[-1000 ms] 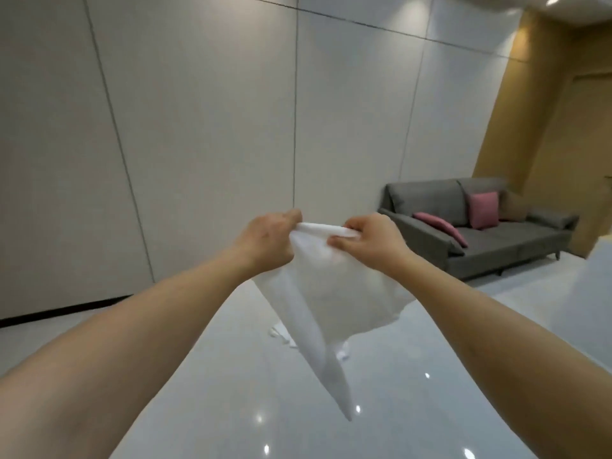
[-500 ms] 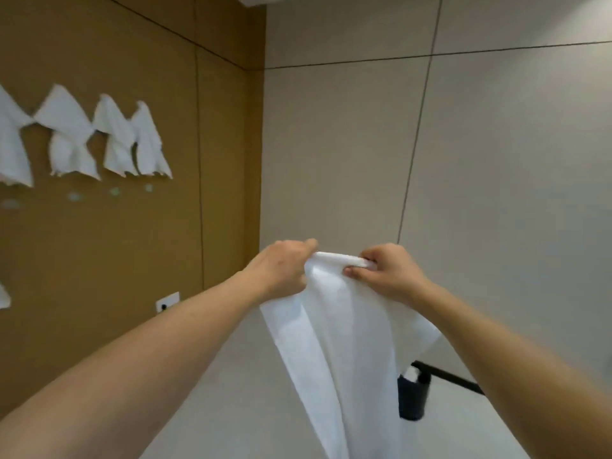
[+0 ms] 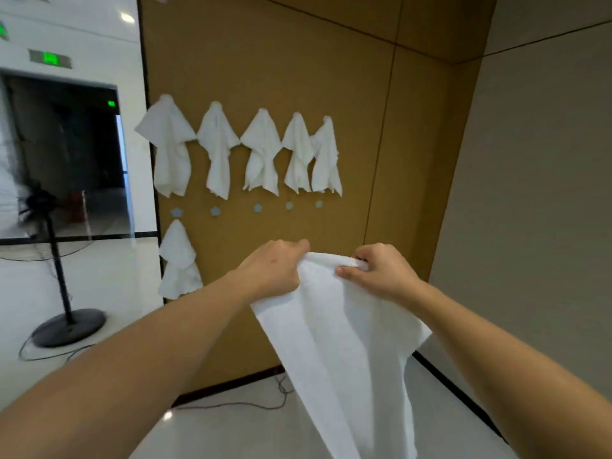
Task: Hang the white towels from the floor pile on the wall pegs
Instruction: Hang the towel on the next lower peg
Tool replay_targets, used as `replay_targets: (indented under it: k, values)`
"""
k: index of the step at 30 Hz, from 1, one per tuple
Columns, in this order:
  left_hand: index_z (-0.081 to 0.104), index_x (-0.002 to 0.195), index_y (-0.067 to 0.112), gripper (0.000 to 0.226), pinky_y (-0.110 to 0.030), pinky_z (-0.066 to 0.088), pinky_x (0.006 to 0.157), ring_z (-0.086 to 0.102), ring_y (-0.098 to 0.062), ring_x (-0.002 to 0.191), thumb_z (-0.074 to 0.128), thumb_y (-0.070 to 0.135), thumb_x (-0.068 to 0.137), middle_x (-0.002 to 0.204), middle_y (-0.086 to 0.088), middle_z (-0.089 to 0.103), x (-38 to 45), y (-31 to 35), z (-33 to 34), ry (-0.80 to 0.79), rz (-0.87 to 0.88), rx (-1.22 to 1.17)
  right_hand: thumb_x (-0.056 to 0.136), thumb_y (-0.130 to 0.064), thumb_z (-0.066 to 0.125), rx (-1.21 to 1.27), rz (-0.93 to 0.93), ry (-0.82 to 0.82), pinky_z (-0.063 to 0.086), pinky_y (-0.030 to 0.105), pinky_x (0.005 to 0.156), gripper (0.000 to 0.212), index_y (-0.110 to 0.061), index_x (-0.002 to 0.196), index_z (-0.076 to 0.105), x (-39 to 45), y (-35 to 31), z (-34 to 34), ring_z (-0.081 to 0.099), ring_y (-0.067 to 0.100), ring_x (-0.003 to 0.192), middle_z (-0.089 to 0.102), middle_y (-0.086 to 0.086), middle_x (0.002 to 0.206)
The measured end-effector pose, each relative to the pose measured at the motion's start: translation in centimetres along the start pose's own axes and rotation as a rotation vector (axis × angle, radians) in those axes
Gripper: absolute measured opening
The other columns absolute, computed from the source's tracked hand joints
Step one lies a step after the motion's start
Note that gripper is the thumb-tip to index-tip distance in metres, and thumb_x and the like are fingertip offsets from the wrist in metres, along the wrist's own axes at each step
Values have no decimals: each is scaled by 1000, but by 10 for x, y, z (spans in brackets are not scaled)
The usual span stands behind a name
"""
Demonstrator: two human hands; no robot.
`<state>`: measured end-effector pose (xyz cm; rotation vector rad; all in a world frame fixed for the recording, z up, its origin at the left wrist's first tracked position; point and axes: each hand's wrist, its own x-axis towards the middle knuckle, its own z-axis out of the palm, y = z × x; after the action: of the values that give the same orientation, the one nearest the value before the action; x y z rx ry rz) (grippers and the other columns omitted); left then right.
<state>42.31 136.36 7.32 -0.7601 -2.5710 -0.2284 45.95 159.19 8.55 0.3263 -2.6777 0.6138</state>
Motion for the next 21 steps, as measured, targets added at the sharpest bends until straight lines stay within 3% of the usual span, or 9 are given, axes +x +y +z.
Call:
replay_targets:
  k: [6,10,13,17,21]
  values:
    - [37,86,23,19,-34,41,53,53,-21,64,43,6,79,73,0,52,49,-124,54,-12,-111,73,75,-67,65,118,-73,-68,36,30,49,48,-23,61,52,137,6,101,51,12,55,53,-8,59]
    - [50,93,17,18,-27,36,52,52,-19,65,45,7,79,70,5,48,91,-222,85,-3,-160,103,87,-52,65,249,-94,-98,31,31,53,51,-12,61,46,234,-1,167,40,13,54,44,-2,59]
    - [58,93,14,21,-30,48,59,59,-20,69,46,4,79,77,-1,62,123,-295,99,-15,-192,73,94,-39,61,336,-115,-172,29,30,56,42,-16,64,43,309,-9,213,36,14,57,37,-1,61]
    - [58,90,14,20,-38,55,70,63,-22,74,47,3,79,81,-3,65,164,-382,117,-18,-220,30,94,-40,59,371,-112,-260,36,31,61,36,-17,67,51,400,-16,273,44,14,62,45,0,66]
    - [54,93,18,21,-31,51,76,63,-23,87,46,2,82,87,2,63,191,-452,143,-48,-297,25,93,-37,61,386,-144,-270,44,29,65,30,-20,68,59,480,-17,330,54,11,67,58,-2,71]
